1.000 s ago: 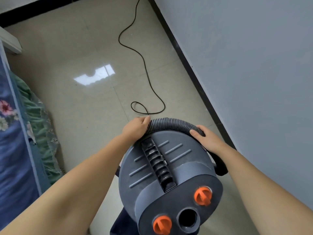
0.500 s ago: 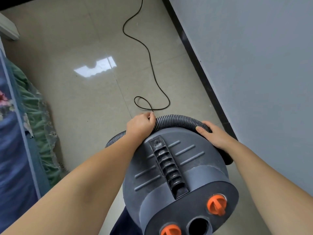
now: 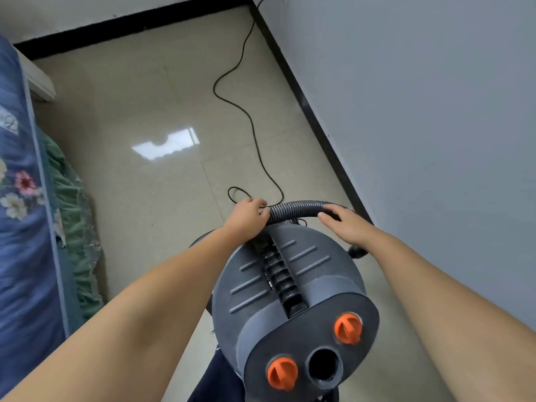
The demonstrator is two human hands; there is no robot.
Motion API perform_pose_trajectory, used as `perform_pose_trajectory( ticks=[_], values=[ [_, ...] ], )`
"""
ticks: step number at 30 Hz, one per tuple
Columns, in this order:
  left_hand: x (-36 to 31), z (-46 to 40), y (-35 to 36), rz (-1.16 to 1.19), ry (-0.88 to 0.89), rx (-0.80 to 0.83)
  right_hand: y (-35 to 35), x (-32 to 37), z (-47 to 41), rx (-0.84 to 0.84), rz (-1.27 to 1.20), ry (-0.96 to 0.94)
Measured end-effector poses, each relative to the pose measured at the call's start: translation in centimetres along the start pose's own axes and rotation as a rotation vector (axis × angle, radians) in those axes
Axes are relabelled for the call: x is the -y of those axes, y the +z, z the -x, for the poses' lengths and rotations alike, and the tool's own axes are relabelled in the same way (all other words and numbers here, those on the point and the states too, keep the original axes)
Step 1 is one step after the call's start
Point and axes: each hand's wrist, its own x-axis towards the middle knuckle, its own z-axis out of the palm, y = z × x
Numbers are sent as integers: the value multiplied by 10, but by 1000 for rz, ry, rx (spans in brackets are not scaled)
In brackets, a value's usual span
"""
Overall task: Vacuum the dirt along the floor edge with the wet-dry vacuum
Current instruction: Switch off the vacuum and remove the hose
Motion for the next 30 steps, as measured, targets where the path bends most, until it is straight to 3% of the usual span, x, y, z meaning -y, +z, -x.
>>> perform_pose_trajectory(
  ticks=[5, 17, 22, 30],
  values=[
    [-39, 61, -36, 109, 68, -16, -18, 39, 52, -96, -11, -79],
    [-45, 235, -135, 348, 79, -324, -20, 150, 185, -180, 45, -276],
    [-10, 252, -178, 320, 106, -348, 18, 220, 192, -225, 71, -310],
    [102, 255, -287, 144, 140, -373, 114, 350, 148, -285, 81, -272]
  ],
)
